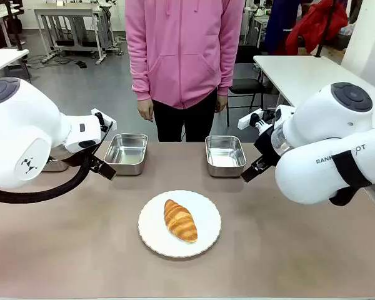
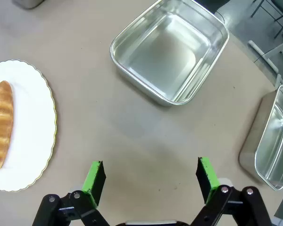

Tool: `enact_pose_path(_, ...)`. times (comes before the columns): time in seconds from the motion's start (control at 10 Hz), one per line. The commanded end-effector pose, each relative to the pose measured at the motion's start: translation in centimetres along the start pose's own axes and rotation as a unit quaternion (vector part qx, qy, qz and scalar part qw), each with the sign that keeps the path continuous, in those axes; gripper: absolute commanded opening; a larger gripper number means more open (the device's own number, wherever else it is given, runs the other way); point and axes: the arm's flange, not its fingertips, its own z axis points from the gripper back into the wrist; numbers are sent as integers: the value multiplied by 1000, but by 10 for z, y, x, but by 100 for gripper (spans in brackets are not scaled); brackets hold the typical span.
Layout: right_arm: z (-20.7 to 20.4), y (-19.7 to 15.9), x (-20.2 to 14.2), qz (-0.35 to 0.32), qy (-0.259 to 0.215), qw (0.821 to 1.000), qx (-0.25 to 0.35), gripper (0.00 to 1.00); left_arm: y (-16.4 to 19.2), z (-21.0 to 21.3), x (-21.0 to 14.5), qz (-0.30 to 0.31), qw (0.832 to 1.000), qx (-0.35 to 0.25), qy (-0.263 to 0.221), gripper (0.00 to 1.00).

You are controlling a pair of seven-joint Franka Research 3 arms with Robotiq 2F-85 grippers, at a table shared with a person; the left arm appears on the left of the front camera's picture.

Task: Place the bread in the container.
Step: Place the Butter Roll into the Airtight Container indicated by the human.

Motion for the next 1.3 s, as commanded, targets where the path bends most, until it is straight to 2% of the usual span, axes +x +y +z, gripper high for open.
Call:
enact_pose_path(0.0,0,0,0,0,0,1000,0,100,0,0,0,0,1000,0,0,100)
enact_pose_path(0.8,0,0,0,1,0,1000,0,100,0,0,0,0,1000,0,0,100)
enact_pose_path(1.0,43,-36,31,0,-22,1000,17,100,44,49,17,9,999,-40,-36,100)
enact_pose_path(1.2,86,-86,41,-7,-38,999,28,100,94,96,33,-5,996,-73,-41,100)
